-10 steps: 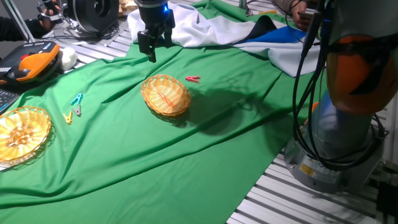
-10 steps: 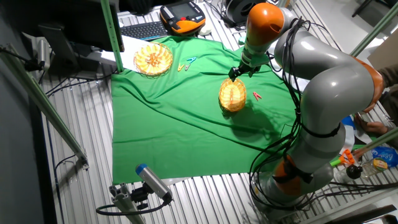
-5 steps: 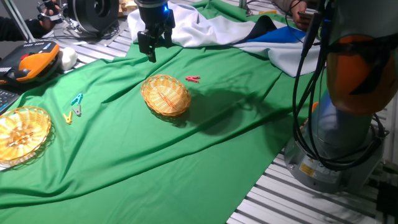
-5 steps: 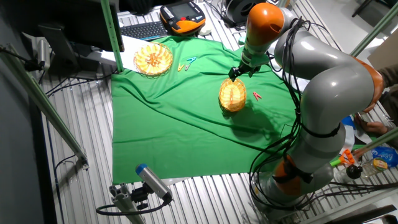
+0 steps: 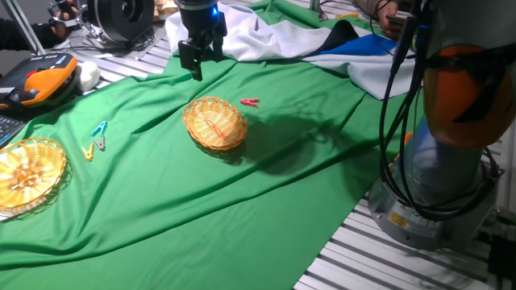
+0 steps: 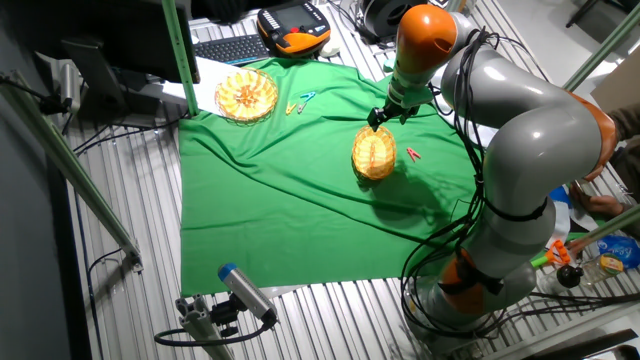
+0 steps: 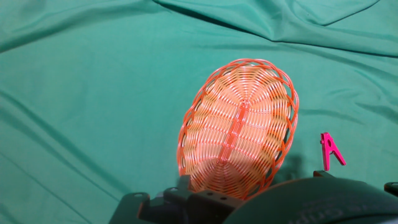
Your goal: Use a clamp
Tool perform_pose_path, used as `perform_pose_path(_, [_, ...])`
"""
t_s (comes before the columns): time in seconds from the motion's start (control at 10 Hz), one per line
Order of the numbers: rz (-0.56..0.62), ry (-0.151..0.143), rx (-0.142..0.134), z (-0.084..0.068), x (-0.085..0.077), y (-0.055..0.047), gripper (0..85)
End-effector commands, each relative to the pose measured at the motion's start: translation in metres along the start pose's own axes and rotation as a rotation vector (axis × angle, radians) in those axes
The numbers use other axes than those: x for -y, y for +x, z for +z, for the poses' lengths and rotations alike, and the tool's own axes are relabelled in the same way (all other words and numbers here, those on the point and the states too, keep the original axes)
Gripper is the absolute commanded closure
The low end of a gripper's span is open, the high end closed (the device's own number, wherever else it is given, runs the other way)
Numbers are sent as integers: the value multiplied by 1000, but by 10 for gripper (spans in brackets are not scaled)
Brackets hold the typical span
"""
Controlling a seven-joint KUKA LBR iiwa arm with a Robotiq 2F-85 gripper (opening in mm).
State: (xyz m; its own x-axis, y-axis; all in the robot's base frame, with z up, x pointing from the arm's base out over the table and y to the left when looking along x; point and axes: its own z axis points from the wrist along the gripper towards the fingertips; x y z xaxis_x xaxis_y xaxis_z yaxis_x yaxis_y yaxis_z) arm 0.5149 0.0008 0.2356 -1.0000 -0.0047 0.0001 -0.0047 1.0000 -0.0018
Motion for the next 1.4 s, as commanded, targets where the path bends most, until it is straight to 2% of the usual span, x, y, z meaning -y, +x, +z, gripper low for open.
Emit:
perform_pose_path(0.0, [-290,94,-265,0,0,0,850])
perform_pose_path(1.3, [-284,96,-251,0,0,0,850])
